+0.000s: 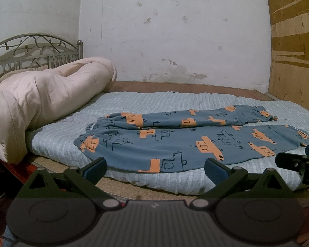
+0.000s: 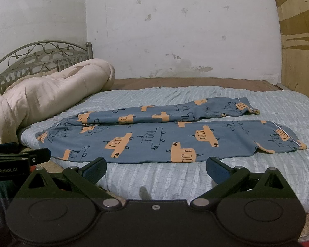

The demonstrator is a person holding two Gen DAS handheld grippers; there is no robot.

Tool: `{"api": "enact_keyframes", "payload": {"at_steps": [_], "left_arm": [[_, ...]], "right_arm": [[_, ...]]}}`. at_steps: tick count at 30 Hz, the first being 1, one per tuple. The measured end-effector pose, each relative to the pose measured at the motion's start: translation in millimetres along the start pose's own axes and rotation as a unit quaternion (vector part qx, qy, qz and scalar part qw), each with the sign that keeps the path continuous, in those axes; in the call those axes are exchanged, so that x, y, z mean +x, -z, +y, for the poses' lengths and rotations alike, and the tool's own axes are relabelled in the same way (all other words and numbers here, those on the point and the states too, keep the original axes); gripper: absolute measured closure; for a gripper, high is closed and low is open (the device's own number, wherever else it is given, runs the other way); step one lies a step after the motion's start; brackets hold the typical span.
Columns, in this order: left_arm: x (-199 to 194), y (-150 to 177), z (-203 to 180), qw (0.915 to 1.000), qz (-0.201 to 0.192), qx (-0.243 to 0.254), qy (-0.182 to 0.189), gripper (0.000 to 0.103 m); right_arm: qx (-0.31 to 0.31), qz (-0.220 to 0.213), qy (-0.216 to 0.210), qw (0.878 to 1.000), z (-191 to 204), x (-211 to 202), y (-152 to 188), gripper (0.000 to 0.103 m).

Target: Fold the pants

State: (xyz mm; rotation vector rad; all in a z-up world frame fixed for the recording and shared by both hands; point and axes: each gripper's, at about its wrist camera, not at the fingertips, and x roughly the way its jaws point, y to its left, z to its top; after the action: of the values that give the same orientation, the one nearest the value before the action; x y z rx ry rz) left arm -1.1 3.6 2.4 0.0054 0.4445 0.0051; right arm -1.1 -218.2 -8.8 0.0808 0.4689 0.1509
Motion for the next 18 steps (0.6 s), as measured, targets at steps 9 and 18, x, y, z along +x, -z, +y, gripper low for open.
{"api": "enact_keyframes", "payload": {"at_steps": [9,18], "left_arm": [[-0.1,0.6,-0.8,1.0,0.0,0.0,-0.001,0.001],[-1.5,-2.0,2.1,1.0,0.0,0.0,-0.001,0.001]], "right_arm": [[0.0,0.0,0.0,1.0,0.1,0.2,0.1,0.001],[0.001,0.001,0.0,1.0,0.2,1.2,0.5,0.001]]}}
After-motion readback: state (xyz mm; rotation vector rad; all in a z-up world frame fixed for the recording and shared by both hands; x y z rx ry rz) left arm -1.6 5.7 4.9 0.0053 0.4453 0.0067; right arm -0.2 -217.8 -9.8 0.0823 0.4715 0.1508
